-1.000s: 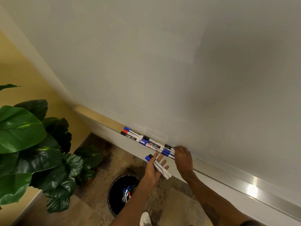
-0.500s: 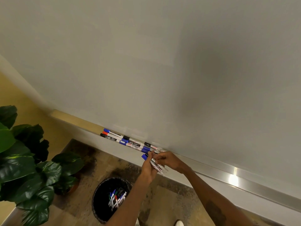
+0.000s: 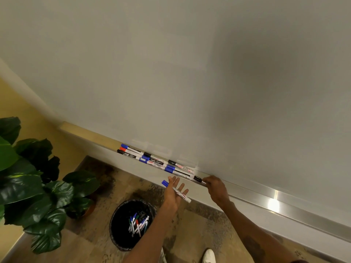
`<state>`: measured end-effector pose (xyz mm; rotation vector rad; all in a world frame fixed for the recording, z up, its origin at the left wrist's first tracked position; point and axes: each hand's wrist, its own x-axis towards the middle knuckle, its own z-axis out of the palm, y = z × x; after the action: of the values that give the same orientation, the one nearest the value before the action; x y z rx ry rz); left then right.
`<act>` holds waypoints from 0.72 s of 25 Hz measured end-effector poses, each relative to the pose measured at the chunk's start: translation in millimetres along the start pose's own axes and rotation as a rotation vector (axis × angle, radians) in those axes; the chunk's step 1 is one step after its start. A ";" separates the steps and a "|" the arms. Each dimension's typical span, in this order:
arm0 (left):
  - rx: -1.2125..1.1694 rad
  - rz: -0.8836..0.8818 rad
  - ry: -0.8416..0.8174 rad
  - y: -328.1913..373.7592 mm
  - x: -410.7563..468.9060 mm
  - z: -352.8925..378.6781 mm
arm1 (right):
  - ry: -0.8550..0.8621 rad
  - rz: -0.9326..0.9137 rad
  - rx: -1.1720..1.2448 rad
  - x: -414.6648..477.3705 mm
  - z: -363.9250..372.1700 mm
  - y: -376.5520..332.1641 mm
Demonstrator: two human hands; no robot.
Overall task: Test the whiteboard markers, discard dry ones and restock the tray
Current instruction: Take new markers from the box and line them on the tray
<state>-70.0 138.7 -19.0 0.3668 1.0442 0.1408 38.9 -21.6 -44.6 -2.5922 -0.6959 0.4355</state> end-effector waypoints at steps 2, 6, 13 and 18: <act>-0.014 -0.004 -0.002 2.1 0.2 -1.2 | 0.019 -0.010 -0.053 -0.8 7.3 3.1; -0.001 -0.024 -0.010 4.5 -2.1 1.8 | 0.011 -0.029 -0.119 0.7 11.8 0.9; -0.016 0.012 -0.129 -6.6 -8.7 22.4 | 0.062 -0.195 0.135 -1.4 -13.6 -40.2; -0.115 0.019 -0.212 -17.8 -9.9 44.7 | -0.068 -0.333 0.278 0.9 -25.9 -49.9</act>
<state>-37.4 109.1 2.6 0.2805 0.8201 0.1743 29.9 10.1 1.0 -2.1608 -0.9937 0.4774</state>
